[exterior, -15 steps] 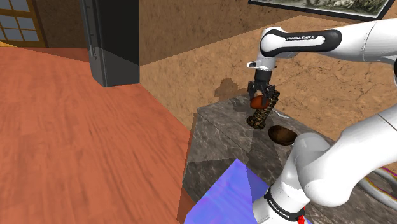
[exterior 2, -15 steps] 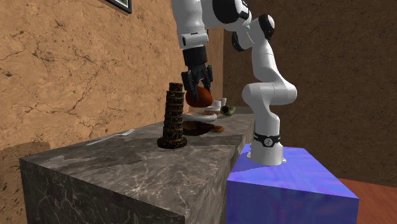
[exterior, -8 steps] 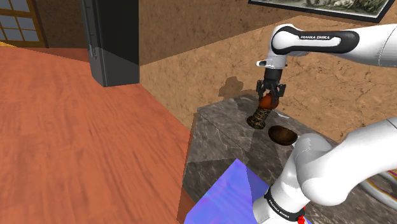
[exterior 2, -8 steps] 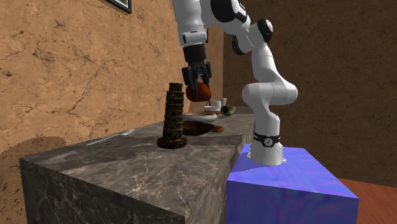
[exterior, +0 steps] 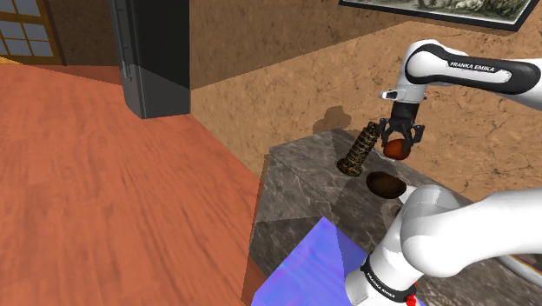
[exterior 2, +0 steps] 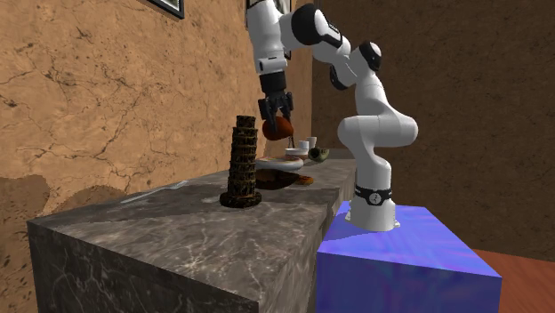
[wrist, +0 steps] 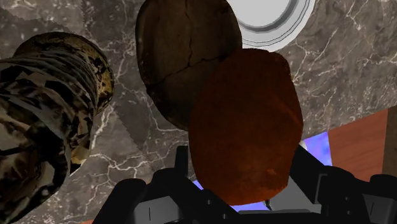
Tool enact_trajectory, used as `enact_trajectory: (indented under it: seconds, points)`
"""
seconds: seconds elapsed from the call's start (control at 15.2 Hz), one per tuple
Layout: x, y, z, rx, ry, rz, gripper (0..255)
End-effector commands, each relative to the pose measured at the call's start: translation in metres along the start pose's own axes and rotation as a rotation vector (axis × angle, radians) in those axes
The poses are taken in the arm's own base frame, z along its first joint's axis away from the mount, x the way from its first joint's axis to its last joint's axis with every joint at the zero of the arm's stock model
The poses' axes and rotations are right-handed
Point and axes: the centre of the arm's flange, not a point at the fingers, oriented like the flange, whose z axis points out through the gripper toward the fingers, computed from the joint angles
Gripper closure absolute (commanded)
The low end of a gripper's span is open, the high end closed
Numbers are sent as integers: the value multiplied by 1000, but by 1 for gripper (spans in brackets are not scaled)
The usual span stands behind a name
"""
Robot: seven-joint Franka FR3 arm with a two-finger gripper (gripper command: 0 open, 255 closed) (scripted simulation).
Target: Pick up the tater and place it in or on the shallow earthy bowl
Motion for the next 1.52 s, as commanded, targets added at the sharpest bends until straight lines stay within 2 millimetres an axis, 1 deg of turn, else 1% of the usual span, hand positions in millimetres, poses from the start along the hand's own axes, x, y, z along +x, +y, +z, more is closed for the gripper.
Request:
enact_trajectory:
  seconds: [0.0, 0.07, 0.99, 1.45]
  points:
    - [-14, -21, 4, 1, -1, 0, 255]
    - [-19, -27, 6, 1, -1, 0, 255]
    - [-20, -7, 79, 1, -1, 0, 255]
    - [-20, -7, 79, 1, -1, 0, 255]
